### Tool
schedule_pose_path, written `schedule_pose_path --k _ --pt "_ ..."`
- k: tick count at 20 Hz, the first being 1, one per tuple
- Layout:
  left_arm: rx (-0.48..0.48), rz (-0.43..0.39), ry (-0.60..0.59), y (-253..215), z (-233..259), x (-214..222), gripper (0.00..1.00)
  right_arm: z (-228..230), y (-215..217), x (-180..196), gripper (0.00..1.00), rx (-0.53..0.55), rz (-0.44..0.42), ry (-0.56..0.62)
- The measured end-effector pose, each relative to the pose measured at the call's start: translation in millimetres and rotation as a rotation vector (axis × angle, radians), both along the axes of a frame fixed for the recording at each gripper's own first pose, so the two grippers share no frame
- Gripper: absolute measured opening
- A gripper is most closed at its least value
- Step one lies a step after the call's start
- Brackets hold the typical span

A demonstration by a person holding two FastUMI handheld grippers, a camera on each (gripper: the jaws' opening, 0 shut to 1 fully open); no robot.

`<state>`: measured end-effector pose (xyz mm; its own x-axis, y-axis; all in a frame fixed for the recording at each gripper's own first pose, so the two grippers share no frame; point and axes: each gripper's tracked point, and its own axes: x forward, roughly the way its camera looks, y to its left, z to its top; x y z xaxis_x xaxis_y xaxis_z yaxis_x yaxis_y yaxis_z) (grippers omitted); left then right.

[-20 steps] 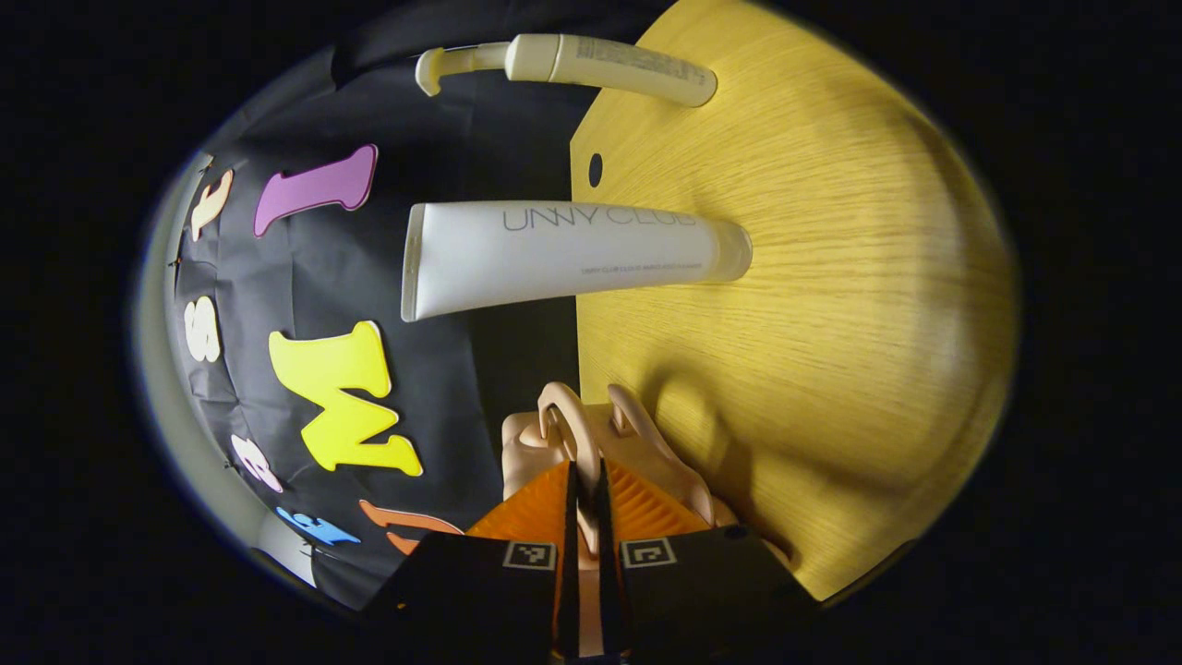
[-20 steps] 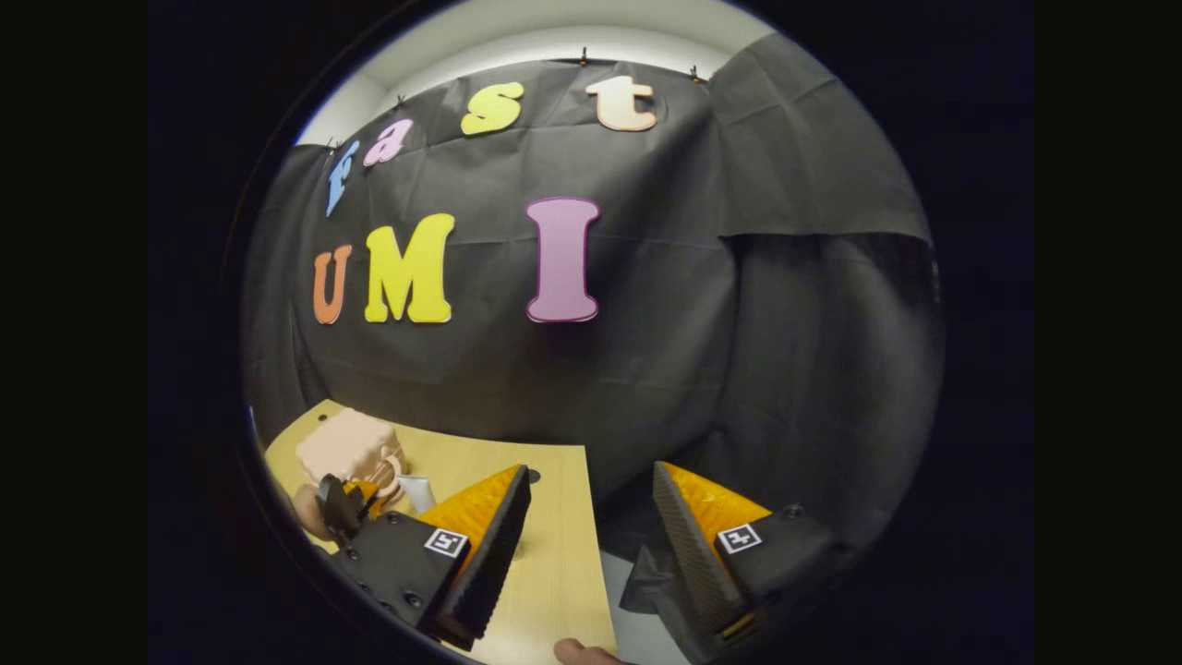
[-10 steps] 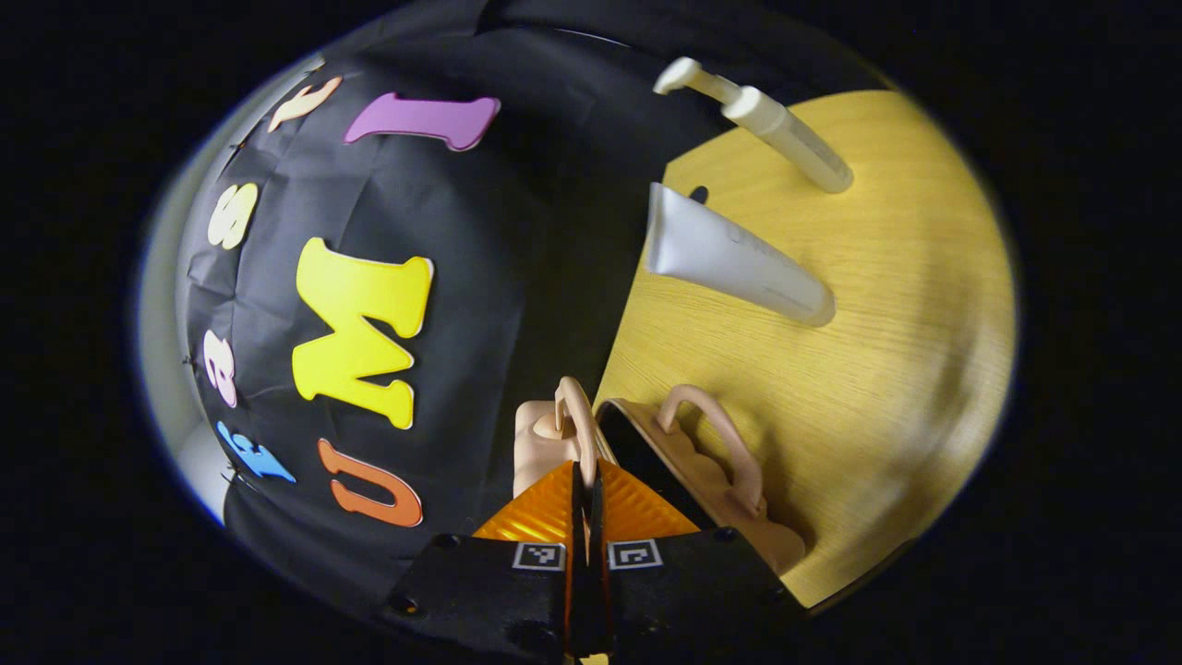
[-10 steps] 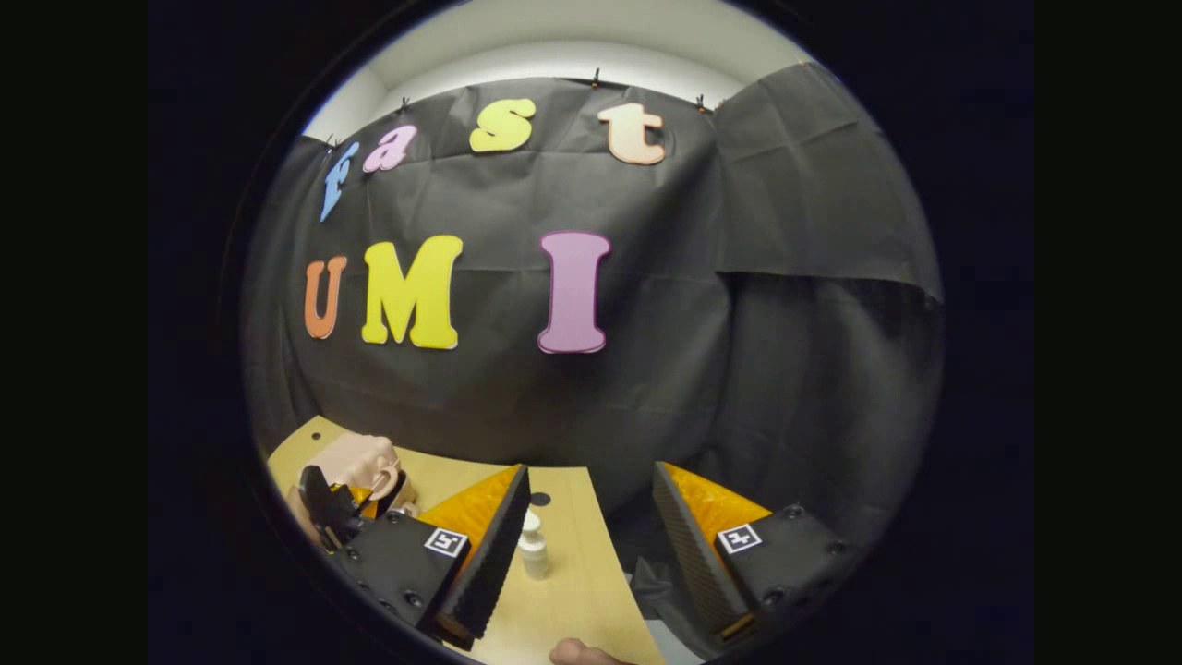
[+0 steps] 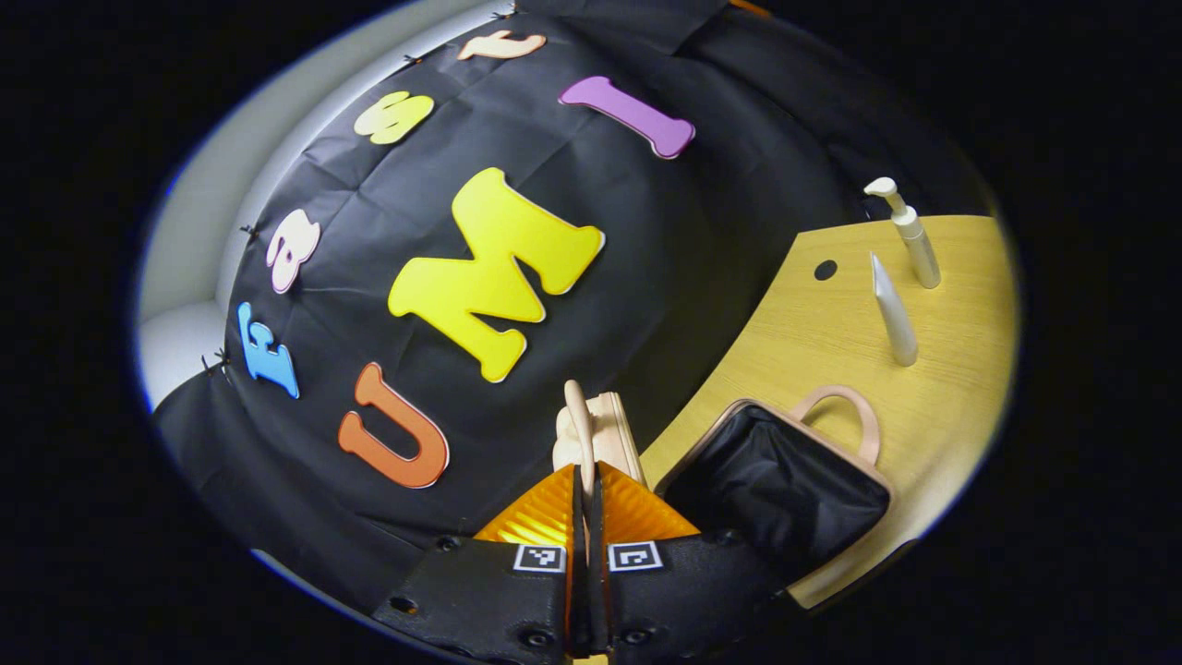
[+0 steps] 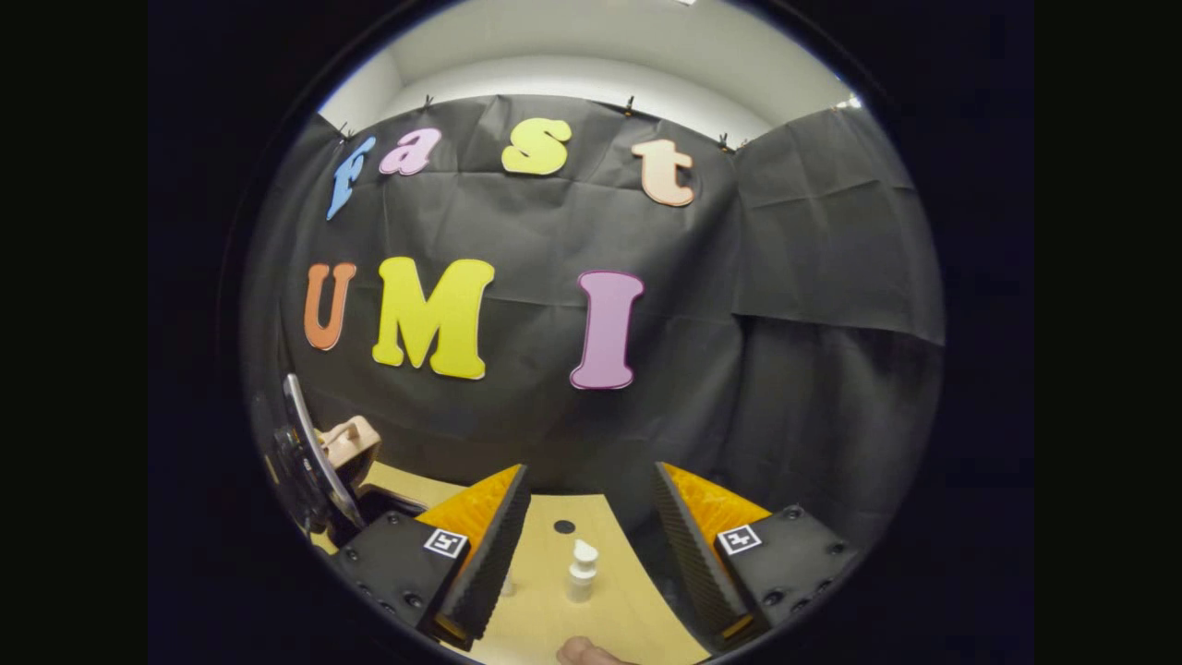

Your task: First open the suitcase, pack the skin care products into it, and then close the suitcase.

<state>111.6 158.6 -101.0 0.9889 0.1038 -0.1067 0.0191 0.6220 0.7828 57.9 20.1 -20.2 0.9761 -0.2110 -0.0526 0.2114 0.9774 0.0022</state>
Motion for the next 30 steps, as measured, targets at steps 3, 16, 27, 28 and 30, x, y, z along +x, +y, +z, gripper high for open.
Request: schedule_pose_path --k 3,16,27,28,30 --pt "-0.009 0.032 -0.036 59 15 1 0.03 1 39 10 0.80 0.051 0.004 0.023" --pt "-0.017 0.101 0.003 267 -62 9 0.02 -26 103 5 0.79 0.021 -0.022 0.127" --pt "-0.141 0.176 0.266 336 -181 24 0.03 -70 112 -11 0.80 0.084 -0.039 0.269" --pt "-0.155 0.177 0.285 335 -190 24 0.03 -71 112 -13 0.80 0.080 -0.036 0.272" --pt "-0.187 0.188 0.293 330 -200 20 0.03 -72 112 -16 0.80 0.060 -0.029 0.276"
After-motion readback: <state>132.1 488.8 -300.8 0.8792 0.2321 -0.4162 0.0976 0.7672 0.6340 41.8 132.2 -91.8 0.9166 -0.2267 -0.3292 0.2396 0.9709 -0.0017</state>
